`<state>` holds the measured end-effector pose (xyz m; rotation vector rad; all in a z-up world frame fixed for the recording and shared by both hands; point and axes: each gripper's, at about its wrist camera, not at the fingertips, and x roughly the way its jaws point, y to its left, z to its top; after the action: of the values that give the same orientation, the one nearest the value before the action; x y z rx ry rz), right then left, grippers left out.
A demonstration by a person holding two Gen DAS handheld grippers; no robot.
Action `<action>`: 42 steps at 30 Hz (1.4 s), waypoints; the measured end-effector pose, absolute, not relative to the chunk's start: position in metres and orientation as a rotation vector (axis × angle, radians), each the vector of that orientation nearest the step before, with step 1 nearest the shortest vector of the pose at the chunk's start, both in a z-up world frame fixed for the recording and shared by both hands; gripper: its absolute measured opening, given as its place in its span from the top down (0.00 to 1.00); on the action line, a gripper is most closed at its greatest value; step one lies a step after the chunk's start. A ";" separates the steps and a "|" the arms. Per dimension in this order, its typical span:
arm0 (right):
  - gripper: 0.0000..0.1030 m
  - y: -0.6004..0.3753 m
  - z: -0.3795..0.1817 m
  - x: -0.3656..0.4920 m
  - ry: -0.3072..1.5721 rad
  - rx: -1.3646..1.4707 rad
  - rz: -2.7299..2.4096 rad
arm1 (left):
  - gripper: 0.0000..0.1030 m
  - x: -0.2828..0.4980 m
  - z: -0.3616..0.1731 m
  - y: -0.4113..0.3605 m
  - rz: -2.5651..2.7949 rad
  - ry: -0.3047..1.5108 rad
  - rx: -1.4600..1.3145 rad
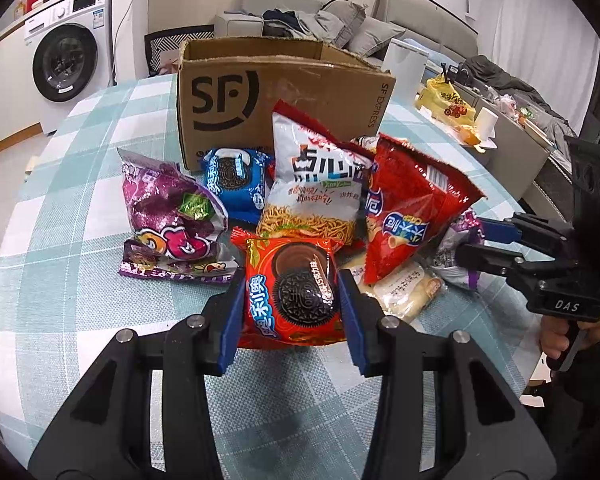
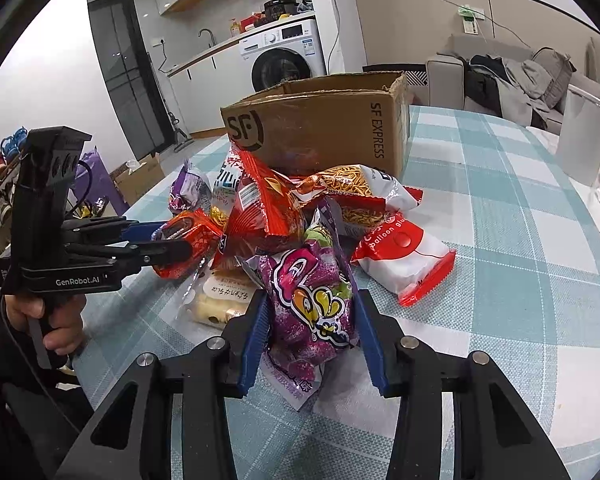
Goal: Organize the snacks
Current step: 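Close the left gripper on the red Oreo pack while the right gripper closes on the purple grape bag, then lift the red Oreo pack with the left tool while the right tool carries the grape bag over the box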
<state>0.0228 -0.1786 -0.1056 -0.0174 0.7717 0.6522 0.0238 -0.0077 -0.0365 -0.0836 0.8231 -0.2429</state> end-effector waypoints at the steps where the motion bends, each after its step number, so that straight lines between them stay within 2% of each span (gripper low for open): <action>1: 0.56 -0.178 -0.105 0.023 0.771 -0.023 0.654 | 0.61 0.023 -0.036 -0.008 -0.242 0.821 -0.084; 7: 0.37 -0.171 -0.108 0.033 0.814 -0.030 0.670 | 0.61 0.021 -0.033 -0.009 -0.248 0.817 -0.094; 9: 0.34 -0.167 -0.112 0.038 0.835 -0.037 0.666 | 0.61 0.021 -0.033 -0.008 -0.250 0.815 -0.097; 11: 0.37 -0.165 -0.113 0.040 0.836 -0.033 0.660 | 0.61 0.020 -0.032 -0.008 -0.248 0.812 -0.096; 13: 0.50 -0.165 -0.113 0.040 0.827 -0.036 0.654 | 0.61 0.020 -0.031 -0.008 -0.244 0.807 -0.095; 16: 0.56 -0.168 -0.109 0.036 0.808 -0.035 0.671 | 0.61 0.018 -0.028 -0.008 -0.240 0.796 -0.095; 25: 0.57 -0.188 -0.088 0.021 0.730 0.009 0.646 | 0.61 0.011 -0.017 -0.006 -0.236 0.757 -0.102; 42: 0.57 -0.195 -0.030 0.025 0.591 0.080 0.620 | 0.62 0.005 0.036 0.009 -0.193 0.619 -0.122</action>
<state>0.0246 -0.1950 -0.0296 0.0795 0.5906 0.6197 0.0051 0.0085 0.0363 -0.1222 0.6190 -0.1929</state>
